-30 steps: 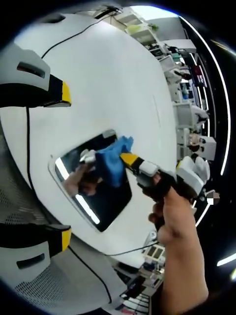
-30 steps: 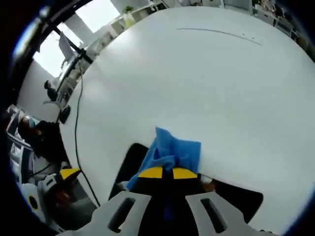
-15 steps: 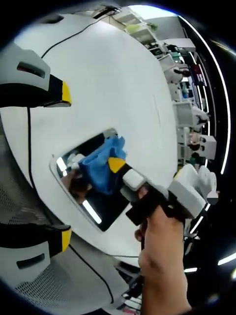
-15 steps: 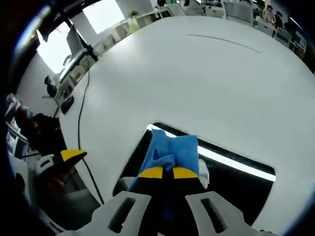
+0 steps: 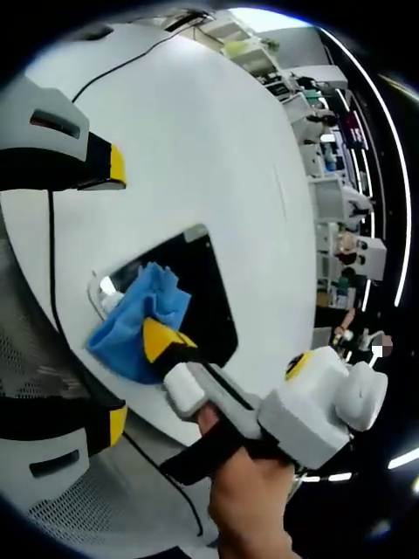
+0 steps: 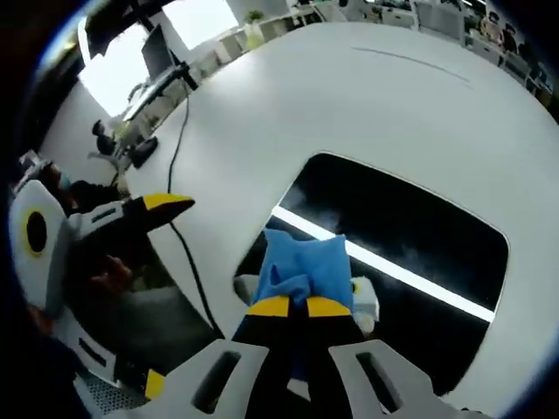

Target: Wipe the mirror surface with the cleaning cloth until all visible marks leave the cleaned area.

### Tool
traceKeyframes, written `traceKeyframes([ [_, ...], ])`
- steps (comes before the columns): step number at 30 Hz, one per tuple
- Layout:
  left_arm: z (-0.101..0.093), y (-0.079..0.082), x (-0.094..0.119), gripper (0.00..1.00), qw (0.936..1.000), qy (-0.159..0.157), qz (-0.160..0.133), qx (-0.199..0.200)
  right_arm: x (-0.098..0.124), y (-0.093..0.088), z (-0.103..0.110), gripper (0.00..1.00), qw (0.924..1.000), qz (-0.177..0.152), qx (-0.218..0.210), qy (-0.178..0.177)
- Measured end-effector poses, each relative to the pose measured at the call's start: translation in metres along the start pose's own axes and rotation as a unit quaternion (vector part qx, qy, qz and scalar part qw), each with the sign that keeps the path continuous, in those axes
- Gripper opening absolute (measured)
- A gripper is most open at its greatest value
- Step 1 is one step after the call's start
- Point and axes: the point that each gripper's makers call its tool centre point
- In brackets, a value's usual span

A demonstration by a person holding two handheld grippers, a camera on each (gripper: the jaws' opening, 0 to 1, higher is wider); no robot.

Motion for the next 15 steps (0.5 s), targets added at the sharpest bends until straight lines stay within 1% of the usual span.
traceKeyframes([
  [2, -0.001, 0.002, 0.000, 0.99, 1.0000, -0.001, -0.007, 0.005, 0.002, -0.006, 0.005, 0.00, 0.9993, 0.011, -0.033, 0.014],
  [4, -0.001, 0.001, 0.000, 0.99, 1.0000, -0.002, -0.006, 0.005, 0.001, -0.005, 0.002, 0.00, 0.9992, 0.007, -0.036, 0.015],
  [8, -0.001, 0.003, 0.001, 0.99, 0.9999, -0.001, -0.009, 0.009, 0.001, -0.005, 0.002, 0.00, 0.9988, 0.009, -0.042, 0.022],
  [11, -0.001, 0.002, 0.000, 0.99, 0.9999, -0.001, -0.008, 0.013, 0.002, -0.005, 0.001, 0.00, 0.9977, 0.007, -0.060, 0.032],
  [12, -0.001, 0.002, 0.000, 0.99, 0.9999, 0.000, -0.009, 0.014, 0.003, -0.005, -0.001, 0.00, 0.9971, 0.006, -0.068, 0.034],
  [15, 0.000, 0.004, 0.001, 0.99, 0.9997, 0.002, -0.012, 0.019, 0.006, -0.005, -0.009, 0.00, 0.9965, 0.004, -0.075, 0.036],
])
Point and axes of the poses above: the point that each gripper's makers call its tool centre point, and the gripper's own axes: x roughly backward along the fingers, z roughly to its left, y roughly out of its top, and after that the axes turned 12 degrees about -z, right-handed
